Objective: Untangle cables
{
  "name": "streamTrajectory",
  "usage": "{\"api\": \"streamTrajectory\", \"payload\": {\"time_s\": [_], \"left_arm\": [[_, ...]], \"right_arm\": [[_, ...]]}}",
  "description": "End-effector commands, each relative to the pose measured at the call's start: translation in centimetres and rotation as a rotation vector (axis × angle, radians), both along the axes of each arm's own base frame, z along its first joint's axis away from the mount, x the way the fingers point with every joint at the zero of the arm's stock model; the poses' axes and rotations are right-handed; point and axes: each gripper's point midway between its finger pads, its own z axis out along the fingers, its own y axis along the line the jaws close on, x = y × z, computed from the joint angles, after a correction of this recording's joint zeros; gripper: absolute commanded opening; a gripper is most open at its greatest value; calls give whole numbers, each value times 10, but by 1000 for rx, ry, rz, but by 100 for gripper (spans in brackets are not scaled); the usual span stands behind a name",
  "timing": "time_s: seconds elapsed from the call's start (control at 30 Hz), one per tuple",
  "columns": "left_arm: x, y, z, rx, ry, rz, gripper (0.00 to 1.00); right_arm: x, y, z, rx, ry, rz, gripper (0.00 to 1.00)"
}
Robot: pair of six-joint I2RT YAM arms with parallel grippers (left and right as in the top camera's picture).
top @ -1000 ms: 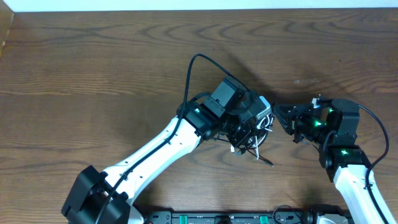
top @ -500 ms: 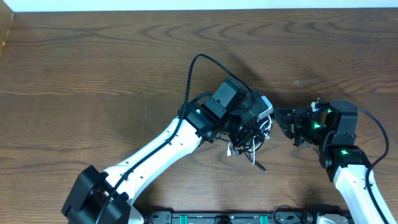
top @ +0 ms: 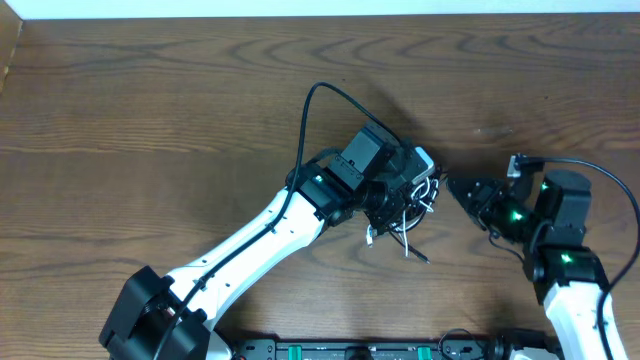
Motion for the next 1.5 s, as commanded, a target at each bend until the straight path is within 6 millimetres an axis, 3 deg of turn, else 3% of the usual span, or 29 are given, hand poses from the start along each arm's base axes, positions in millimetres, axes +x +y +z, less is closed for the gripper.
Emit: {"api": "streamTrajectory", "payload": {"time_s": [0.0,0.13,0.27,0.43,0.67,0.8,1.13,1.3,1.4,1.47], "left_arm": [[4,-2,3,0,-28,-6,8],[5,-3,4,-11,-16,14,8],[3,-4,5,-18,-8,11,7],[3,-4,5,-18,-8,11,7],[3,-3,4,-17,-7,11,7],[3,-3,4,-13,-3,11,7],[13,5,0,36,-46,60,7],[13,6,0,37,-46,61,8],[13,6,0,37,-46,61,7],[13,6,0,36,-46,60,7]], "right_arm": [[-12,3,2,55,63,-14,22],[-25,7,-14,160,268,-105,19],[-17,4,-19,200,323,-180,18],[-1,6,-17,265,333,-221,20],[13,29,-20,317,362,-223,17],[25,30,-9,348,311,-227,15],[15,31,-13,334,329,-170,10],[10,28,-15,354,364,-169,14],[14,20,-15,355,353,-198,23],[19,19,-11,359,330,-207,24]]}}
